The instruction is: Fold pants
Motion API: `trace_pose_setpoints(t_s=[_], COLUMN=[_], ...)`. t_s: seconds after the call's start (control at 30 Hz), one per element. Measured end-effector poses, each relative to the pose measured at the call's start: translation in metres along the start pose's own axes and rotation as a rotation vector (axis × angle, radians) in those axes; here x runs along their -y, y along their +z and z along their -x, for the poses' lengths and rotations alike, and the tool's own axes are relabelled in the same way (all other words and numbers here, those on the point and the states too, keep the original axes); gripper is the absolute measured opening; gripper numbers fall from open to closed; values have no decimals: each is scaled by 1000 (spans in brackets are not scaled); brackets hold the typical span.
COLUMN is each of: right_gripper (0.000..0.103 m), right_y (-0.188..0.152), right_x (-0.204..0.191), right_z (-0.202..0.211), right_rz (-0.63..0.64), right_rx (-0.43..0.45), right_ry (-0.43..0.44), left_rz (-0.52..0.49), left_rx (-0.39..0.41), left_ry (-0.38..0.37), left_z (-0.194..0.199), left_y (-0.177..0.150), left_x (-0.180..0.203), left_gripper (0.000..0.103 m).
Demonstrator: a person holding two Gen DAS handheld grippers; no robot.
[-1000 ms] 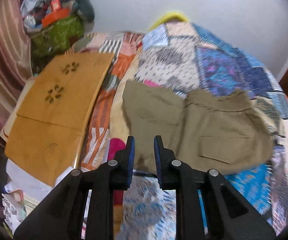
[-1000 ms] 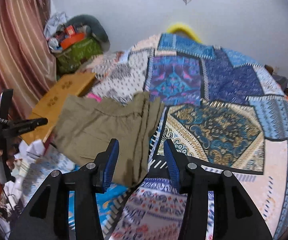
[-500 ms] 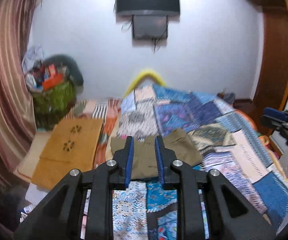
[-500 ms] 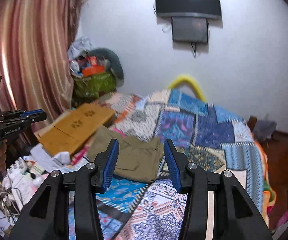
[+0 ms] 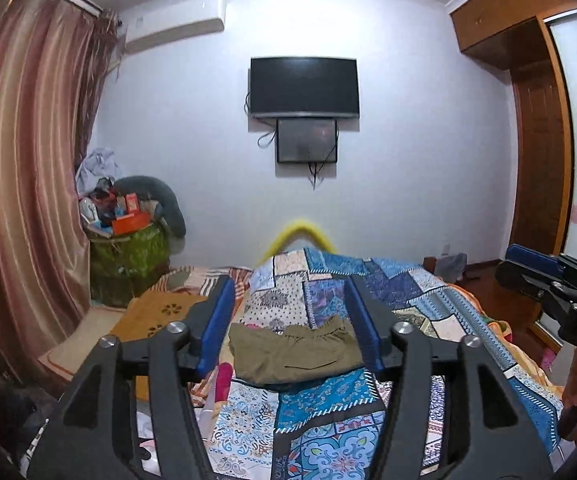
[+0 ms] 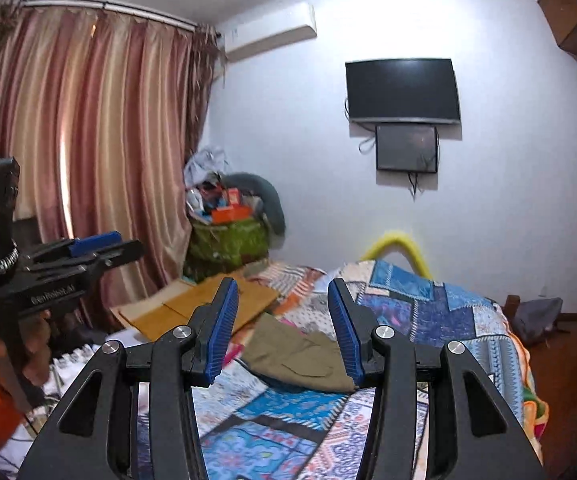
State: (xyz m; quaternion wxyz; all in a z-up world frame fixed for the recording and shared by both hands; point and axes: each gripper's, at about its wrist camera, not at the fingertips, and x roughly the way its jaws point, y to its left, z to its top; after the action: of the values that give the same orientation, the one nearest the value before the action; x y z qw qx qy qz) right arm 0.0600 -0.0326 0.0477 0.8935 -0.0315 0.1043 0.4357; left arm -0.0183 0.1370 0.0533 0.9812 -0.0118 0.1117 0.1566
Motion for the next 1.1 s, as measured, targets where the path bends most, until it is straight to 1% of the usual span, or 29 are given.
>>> trace_pose_setpoints(t_s=[0.03,0.1,0.13,0.17,0.2,0.23,0.27,0.3,0.33,0.4,0.47,0.6,0.67,0.83,1.1], right_gripper=[43,43,47,53,57,63,66,66,67,73,85,93,103,103,103], right_y=[-1,-4,-6,-8,-11,-14,-16,-18,-19,-21,-23,-23,-23,-26,-30], right_x=[-2,-5,-5,-5,-5,-4,-4,-5,-5,-6,-7,-8,-9,-11,-10], right_z=[3,10,11,12,13,15,15,17,17,20,24,28,32,37,38], right_rz=[-3,-11,-17,-28,-38,-47,-55,-57,-56,-57,-64,-66,-73,-59,-66], right_rx=[10,26,31,37,44,49,52,53,51,43,47,60,63,67,53], right_ry=[2,-1,-2,-6,-14,-22,-31,-37,-44,-54,-64,-93,-98,-120,-118], left_rz=[7,19,24,26,26,25,27,30,32,31,30,47,53,60,51], left_rx=[9,20,24,29,37,45,51,52,51,49,51,44,42,34,30], left_ry=[-5,-14,-18,-17,-16,-17,-21,-28,-33,-34,-26,-35,-32,-27,-23], left_z=[6,15,18,22,26,30,34,37,39,43,44,44,44,41,37], left_y=[-2,-3,-4,-5,-6,-8,-9,-10,-12,-14,-17,-22,-24,-26,-27], left_x=[1,3,3,4,5,6,7,7,8,10,11,9,9,6,9], left_gripper=[65,69,73,75,83,90,93,98,100,101,103,103,103,103,103])
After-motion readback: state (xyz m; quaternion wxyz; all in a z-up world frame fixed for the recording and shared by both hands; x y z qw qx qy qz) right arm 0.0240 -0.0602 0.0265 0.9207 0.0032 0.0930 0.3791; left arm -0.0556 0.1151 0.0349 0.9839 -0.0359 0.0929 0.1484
